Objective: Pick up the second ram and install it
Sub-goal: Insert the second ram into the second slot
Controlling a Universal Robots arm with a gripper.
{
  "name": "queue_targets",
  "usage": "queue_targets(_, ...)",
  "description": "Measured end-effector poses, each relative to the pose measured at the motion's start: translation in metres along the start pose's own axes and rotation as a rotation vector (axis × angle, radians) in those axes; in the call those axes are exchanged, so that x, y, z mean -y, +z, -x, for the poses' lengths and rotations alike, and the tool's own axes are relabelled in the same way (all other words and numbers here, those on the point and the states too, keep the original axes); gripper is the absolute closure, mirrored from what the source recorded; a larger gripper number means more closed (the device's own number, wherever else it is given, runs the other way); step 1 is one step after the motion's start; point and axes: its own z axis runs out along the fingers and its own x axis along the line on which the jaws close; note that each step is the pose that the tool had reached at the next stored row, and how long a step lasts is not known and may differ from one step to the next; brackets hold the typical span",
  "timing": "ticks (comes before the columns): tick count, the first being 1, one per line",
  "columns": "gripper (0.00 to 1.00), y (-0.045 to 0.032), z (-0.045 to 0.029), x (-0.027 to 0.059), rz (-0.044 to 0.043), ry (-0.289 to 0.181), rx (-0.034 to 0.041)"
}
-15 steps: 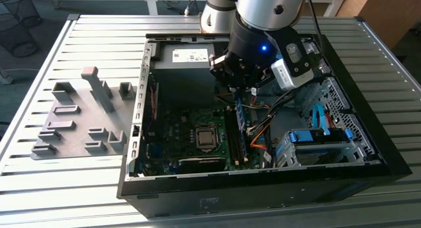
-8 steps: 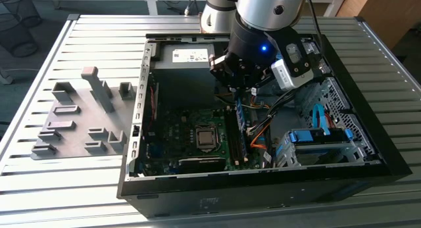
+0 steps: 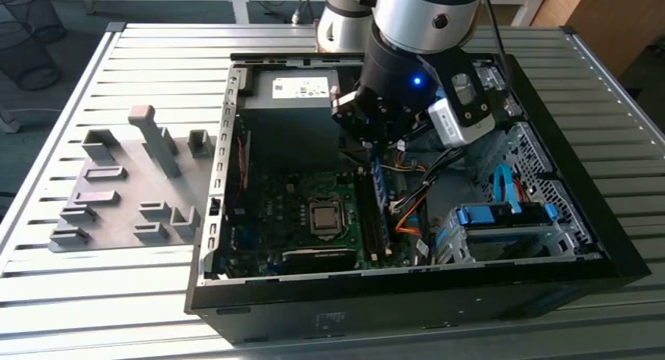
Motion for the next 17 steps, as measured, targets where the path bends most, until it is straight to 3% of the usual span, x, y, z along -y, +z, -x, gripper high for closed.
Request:
queue_targets(8, 0.86, 0.0134, 0.0016, 0.003, 0.0001, 0.003, -0.0012)
queue_targets(17, 0.86, 0.0205, 0.0023, 0.0058, 0.0, 0.006, -0.0014)
